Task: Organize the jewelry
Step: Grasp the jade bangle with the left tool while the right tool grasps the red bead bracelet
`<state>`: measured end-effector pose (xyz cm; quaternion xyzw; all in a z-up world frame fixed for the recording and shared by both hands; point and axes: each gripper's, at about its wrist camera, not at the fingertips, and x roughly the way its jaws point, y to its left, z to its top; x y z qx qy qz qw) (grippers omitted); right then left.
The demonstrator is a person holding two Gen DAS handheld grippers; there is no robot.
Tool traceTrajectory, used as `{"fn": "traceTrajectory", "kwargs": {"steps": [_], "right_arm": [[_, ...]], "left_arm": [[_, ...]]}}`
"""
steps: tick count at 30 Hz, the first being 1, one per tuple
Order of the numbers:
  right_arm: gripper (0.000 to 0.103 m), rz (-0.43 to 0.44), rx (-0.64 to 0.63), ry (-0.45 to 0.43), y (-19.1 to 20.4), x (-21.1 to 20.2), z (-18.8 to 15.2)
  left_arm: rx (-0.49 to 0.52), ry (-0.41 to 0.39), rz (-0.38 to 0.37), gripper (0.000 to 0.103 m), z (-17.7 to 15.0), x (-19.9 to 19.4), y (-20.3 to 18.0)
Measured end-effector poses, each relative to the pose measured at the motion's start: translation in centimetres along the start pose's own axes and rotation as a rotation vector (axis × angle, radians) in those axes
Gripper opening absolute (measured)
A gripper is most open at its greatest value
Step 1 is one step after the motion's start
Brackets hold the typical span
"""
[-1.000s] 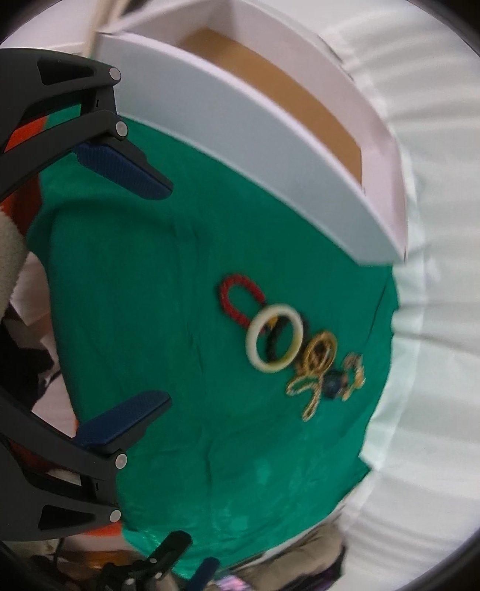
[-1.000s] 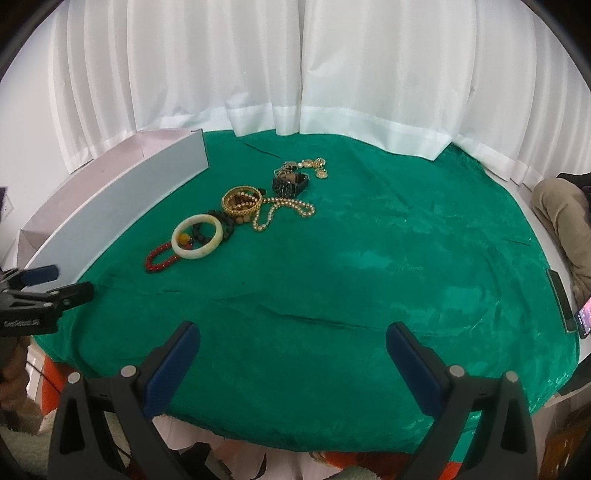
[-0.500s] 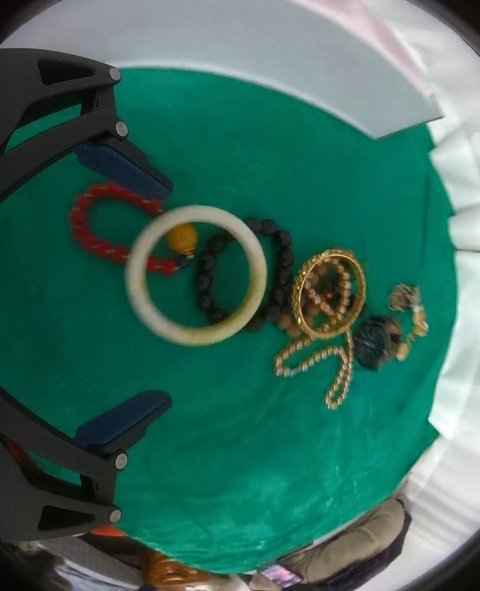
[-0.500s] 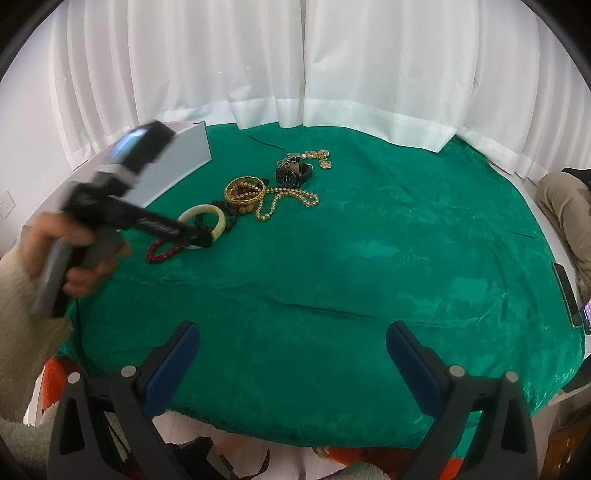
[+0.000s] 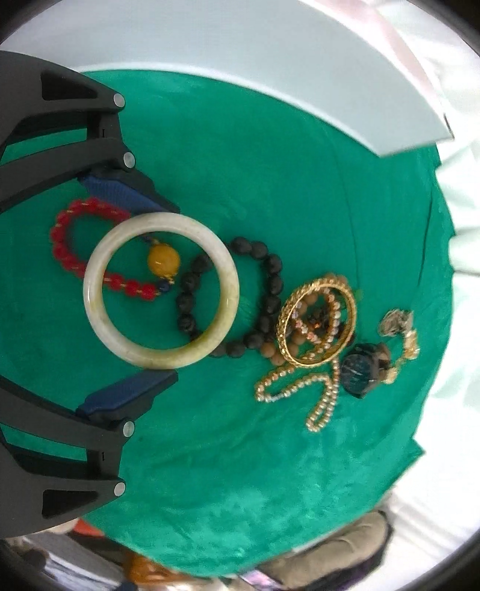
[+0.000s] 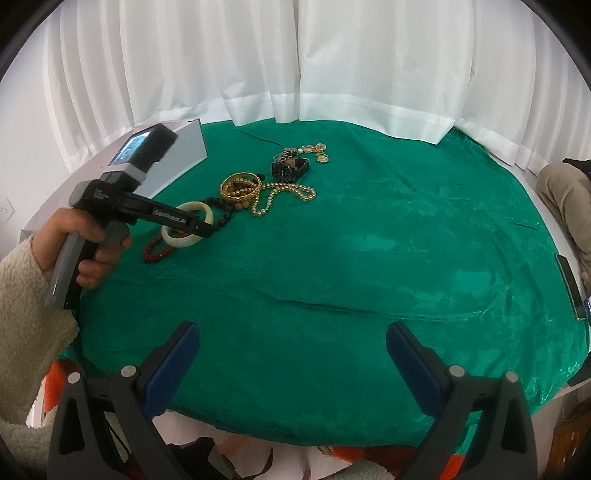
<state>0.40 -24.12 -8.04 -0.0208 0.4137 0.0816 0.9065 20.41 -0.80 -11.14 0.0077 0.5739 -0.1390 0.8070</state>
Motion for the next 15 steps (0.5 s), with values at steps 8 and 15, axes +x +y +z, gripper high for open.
{"fn": "traceTrajectory", "kwargs": {"steps": [8,15], "right_arm": [[0.103,0.375,0.152,0.112,-2.0,4.4,3.8],[0.085,0.550,0.126,0.328,4.3,14.1,9.9]], "left_arm": [[-0.163,-0.101,-0.020,0.081,-4.2,-7.6,3.9],[-0.251,-0.149,0.023,0.081,-8.9,-11.4,6.4]]}}
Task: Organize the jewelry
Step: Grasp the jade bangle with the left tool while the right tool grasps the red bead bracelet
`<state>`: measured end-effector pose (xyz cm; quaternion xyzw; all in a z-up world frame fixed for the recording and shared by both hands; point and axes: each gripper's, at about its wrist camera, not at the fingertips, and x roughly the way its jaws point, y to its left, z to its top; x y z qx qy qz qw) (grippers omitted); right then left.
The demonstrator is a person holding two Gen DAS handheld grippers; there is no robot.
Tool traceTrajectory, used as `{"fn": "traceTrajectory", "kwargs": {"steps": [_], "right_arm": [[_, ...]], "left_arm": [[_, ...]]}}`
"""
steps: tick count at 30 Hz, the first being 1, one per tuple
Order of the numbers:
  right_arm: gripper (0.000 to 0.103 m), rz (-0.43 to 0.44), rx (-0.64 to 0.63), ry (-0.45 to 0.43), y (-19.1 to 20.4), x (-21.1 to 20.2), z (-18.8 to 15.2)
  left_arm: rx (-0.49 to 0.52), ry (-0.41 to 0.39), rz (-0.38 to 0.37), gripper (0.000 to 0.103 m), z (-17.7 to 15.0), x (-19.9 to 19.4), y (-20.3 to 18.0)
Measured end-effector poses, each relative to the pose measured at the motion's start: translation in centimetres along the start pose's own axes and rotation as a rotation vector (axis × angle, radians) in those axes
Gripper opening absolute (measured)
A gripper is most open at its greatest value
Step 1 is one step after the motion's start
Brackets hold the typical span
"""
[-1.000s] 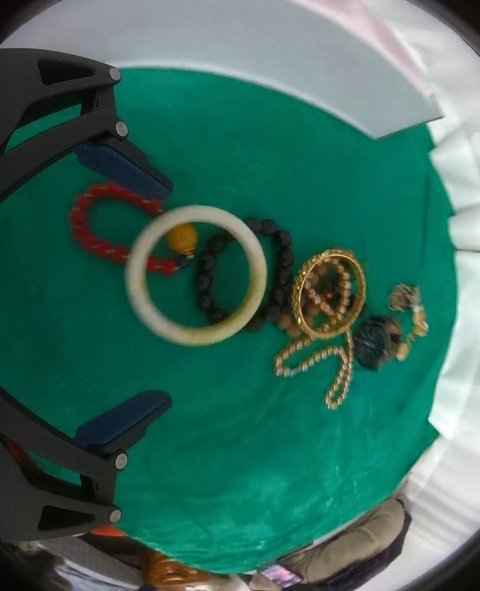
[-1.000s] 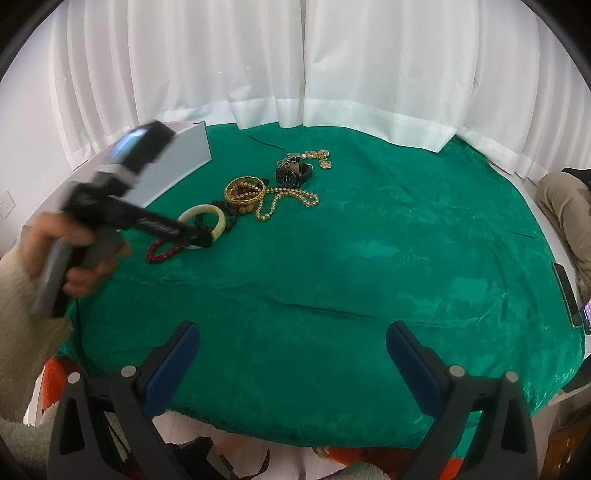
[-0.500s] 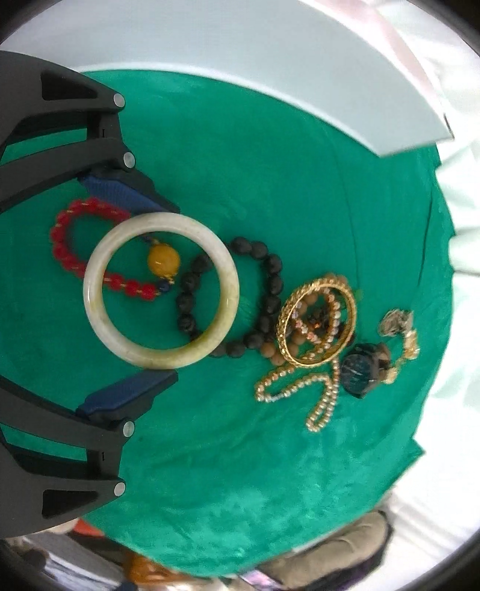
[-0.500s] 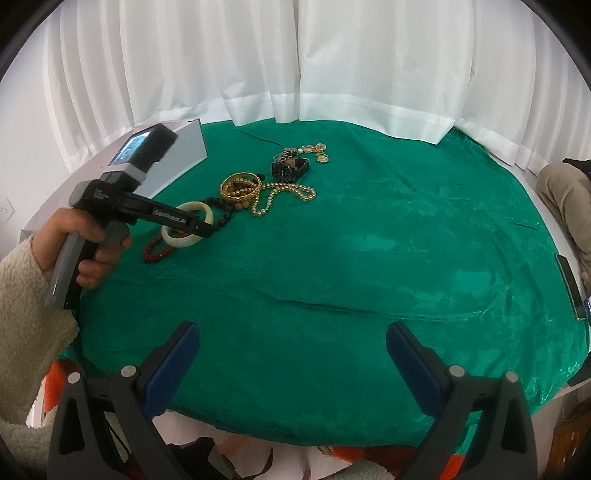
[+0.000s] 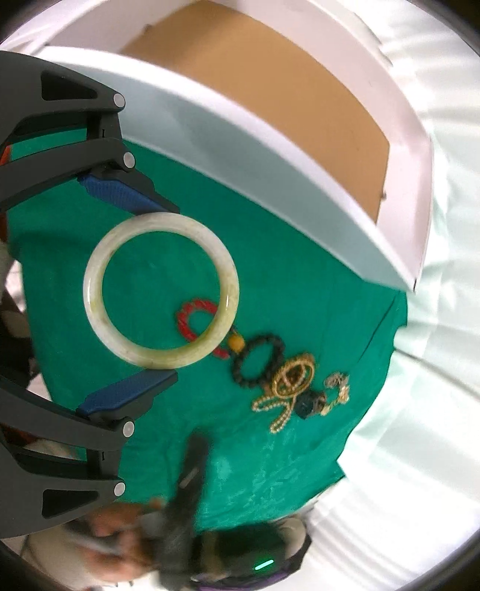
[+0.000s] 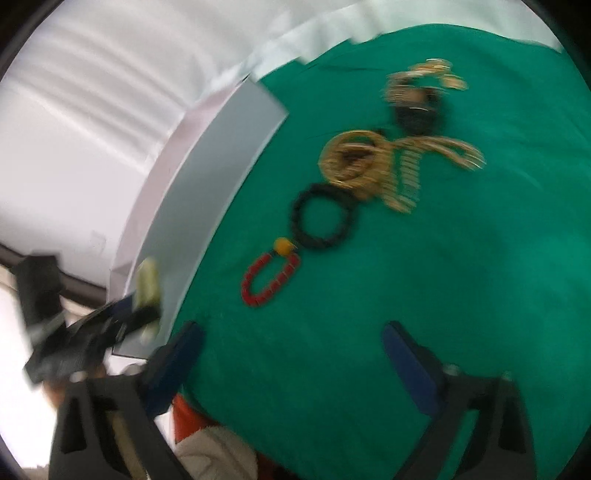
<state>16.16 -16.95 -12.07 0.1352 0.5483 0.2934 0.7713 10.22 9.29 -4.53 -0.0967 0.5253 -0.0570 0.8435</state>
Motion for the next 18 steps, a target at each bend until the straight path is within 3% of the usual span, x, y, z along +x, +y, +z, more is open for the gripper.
{"fn": "traceTrajectory", "kwargs": {"steps": [1,3,4,5,6,13,18], "right_arm": [[0.075,-0.022,-0.110,0.015,1.7,1.4,1.4],[0.073,-0.112,-0.363,0.006,4.8,3.0,2.8],[0.063,-0.178,-0.509,0.006,6.2,4.0,3.0],[0.046,-0.220,-0.614,0.026,6.9,5.0,2.9],[0.040,-0.235,-0.671,0.058,7.1,6.1,2.9],[0.034,-0.198,-0.759,0.143,7.2,10.0,2.3],[0.031,-0.194,-0.800,0.213,7.9,9.8,0.6]], "left_arm": [[-0.007,0.002,0.000,0.081,-0.5,-0.3,0.3],[-0.016,0.009,-0.004,0.081,-1.3,-0.6,0.7],[-0.018,0.012,-0.007,0.081,-1.7,-0.8,0.9],[-0.020,0.012,-0.009,0.081,-2.1,-0.9,1.0],[-0.019,0.012,-0.011,0.081,-2.4,-1.0,1.1],[-0.016,0.015,-0.040,0.081,-3.2,-0.8,1.2],[-0.028,0.022,-0.046,0.081,-3.2,-1.0,1.9]]}}
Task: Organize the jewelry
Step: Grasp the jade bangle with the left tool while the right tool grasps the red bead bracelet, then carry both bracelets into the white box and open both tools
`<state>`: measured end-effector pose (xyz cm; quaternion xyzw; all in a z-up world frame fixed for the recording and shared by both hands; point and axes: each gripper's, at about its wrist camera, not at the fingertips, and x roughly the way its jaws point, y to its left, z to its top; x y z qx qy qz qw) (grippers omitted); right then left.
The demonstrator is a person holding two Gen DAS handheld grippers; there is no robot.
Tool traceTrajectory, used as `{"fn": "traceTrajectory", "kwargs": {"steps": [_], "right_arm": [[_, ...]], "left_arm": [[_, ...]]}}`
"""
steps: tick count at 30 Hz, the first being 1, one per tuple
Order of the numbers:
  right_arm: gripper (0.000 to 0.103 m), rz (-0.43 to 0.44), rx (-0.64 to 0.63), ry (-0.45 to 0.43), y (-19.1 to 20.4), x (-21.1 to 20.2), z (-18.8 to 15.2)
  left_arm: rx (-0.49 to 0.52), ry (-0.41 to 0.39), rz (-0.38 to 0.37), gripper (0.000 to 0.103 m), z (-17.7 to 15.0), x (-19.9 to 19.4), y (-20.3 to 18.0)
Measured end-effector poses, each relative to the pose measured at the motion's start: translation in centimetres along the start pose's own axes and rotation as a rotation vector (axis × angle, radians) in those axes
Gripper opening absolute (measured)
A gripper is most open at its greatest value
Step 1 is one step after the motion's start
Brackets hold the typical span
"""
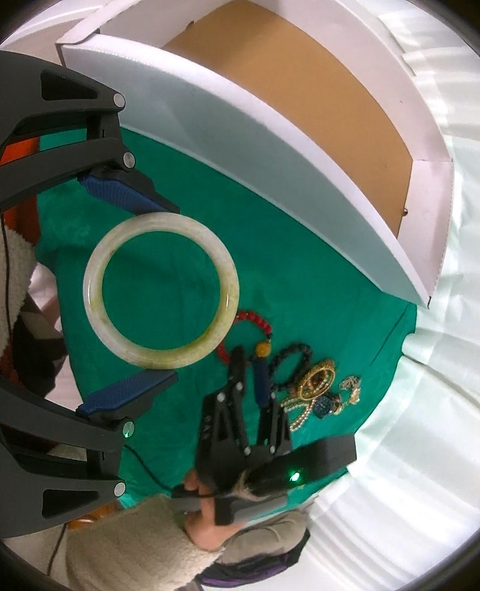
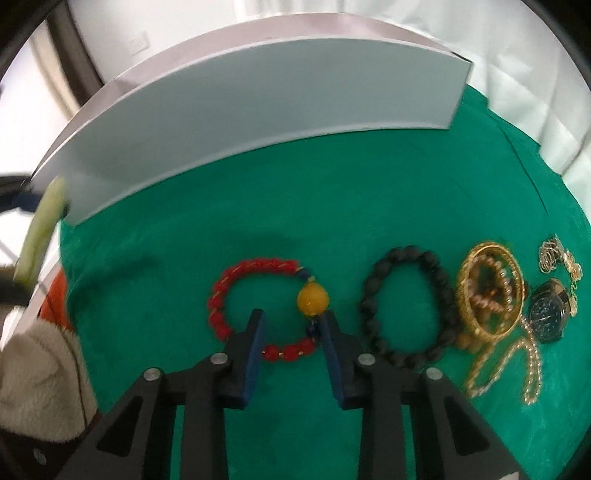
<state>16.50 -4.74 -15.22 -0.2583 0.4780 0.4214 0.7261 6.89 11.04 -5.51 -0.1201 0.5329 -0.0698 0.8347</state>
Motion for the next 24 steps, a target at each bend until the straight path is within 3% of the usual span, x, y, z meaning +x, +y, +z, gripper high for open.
{"fn": "traceTrajectory", "kwargs": {"steps": [10,12,15,18,19,20,24], "right_arm": [[0.030,-0.024,0.064,-0.038,0.7,0.7,0.5],[0.028,-0.049,0.070,-0.045,0.3,0.6,0.1],[0.033,-0.103,0.070,-0.063,-0.7,1.0,0.6],[0.032,-0.071,0.050,-0.050,-1.2,1.9,1.3],[0.030,-0.066,0.038,-0.053,-1.0,1.9,1.1],[0.018,-0.061,0.029,-0.052,-0.9,1.9,1.1],[0.017,-0.042,0.070,-0.087,-0.9,-0.1,1.4]], "left_arm": [[-0.006,0.015,-0.008,0.081,0.1,0.6,0.1],[0.005,0.010,-0.002,0.081,0.1,0.5,0.0],[-0.003,0.007,-0.003,0.081,0.0,0.4,0.2],[-0.010,0.011,-0.001,0.081,-0.2,0.5,0.3],[-0.013,0.012,-0.001,0.081,-0.2,0.5,0.4],[-0.022,0.016,-0.003,0.081,-0.2,0.4,0.5],[-0.050,0.003,-0.039,0.081,0.5,-1.8,0.9]]}}
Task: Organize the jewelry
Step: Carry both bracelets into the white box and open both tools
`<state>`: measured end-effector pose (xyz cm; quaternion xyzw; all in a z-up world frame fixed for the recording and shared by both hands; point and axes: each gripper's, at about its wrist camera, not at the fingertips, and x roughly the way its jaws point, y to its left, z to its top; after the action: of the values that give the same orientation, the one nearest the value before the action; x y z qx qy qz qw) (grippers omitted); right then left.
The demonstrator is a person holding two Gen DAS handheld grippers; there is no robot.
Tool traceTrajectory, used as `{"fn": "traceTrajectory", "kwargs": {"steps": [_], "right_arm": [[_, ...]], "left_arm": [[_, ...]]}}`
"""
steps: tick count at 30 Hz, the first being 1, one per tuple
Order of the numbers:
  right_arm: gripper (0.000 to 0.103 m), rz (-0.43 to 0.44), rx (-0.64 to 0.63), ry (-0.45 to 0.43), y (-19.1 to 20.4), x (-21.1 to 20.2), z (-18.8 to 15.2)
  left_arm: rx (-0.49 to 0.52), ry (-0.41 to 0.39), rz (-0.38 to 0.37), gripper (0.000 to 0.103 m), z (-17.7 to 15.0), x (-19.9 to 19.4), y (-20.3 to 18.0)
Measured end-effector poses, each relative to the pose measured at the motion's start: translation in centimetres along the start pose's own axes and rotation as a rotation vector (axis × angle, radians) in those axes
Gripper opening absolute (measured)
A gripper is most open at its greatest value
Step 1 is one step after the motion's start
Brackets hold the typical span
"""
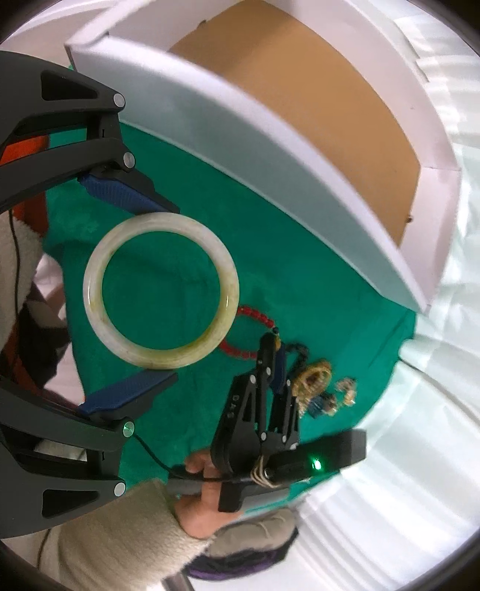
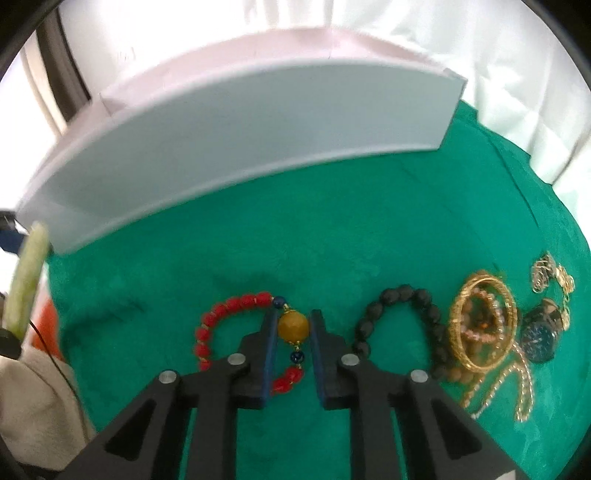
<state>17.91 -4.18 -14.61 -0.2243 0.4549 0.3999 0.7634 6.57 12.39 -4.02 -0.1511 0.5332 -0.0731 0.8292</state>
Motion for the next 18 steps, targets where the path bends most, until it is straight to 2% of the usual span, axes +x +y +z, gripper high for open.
{"fn": "traceTrajectory", "kwargs": {"steps": [5,7,10,14,18], "right_arm": [[0.017,0.108,0.084,-0.159,1.1,-7.4,3.7],[0.018,0.151,0.093,-0.230,2.3,-10.3,6.3],[0.017,0.207,0.100,-0.294,3.6,-12.0,10.3],[0.018,0.249,0.073,-0.300,6.1,-10.2,15.0],[0.018,0.235,0.038,-0.219,8.6,-4.6,17.5]], "left_arm": [[-0.049,-0.077,-0.003,0.081,2.1,-5.2,1.7],[-0.076,-0.119,0.036,0.081,3.1,-6.9,3.2],[-0.142,-0.171,0.153,0.081,4.4,-7.9,6.6],[-0.224,-0.164,0.270,0.081,5.3,-6.2,11.2],[-0.285,-0.109,0.292,0.081,5.1,-3.3,14.2]]}}
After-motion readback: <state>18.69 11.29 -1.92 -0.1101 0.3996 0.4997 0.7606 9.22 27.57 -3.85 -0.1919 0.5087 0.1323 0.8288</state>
